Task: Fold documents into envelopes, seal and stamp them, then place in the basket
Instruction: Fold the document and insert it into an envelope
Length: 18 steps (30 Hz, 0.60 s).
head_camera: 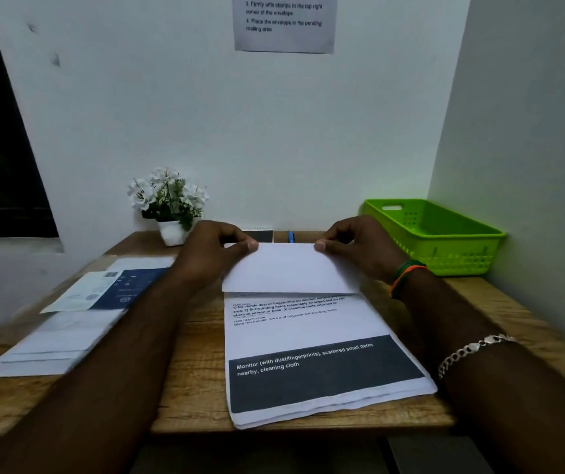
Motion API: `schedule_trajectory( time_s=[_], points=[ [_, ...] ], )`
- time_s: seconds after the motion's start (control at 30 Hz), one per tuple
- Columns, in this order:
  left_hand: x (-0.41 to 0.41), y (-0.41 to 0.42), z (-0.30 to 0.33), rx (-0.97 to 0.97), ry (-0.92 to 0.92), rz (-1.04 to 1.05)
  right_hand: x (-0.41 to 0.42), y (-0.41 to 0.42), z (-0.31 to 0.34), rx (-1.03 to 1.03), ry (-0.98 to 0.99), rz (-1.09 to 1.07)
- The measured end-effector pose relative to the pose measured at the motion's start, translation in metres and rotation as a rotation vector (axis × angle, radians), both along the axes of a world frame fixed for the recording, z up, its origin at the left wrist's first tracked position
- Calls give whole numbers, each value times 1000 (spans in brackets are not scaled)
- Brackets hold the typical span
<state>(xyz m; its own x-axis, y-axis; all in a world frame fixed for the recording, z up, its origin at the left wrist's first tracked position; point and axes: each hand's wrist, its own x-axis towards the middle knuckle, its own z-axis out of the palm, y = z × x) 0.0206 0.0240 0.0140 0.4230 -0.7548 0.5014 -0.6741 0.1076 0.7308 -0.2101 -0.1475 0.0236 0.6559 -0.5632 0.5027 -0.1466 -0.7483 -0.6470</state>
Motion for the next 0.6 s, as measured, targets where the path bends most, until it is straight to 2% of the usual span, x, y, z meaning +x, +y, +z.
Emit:
schedule_trajectory(
  time_s=[0.3, 0.4, 0.53, 0.6],
  points=[
    [0, 3, -8, 53, 102, 64, -15, -21, -6, 109, 78, -57],
    [1, 2, -13, 91, 111, 79, -13, -21, -9, 78, 153, -96],
    [-2, 4, -22, 287, -81, 101, -13, -17, -18, -91, 349, -138],
    [-6, 5, -23, 322, -148, 128, -12, -13, -19, -144, 362, -142]
  ],
)
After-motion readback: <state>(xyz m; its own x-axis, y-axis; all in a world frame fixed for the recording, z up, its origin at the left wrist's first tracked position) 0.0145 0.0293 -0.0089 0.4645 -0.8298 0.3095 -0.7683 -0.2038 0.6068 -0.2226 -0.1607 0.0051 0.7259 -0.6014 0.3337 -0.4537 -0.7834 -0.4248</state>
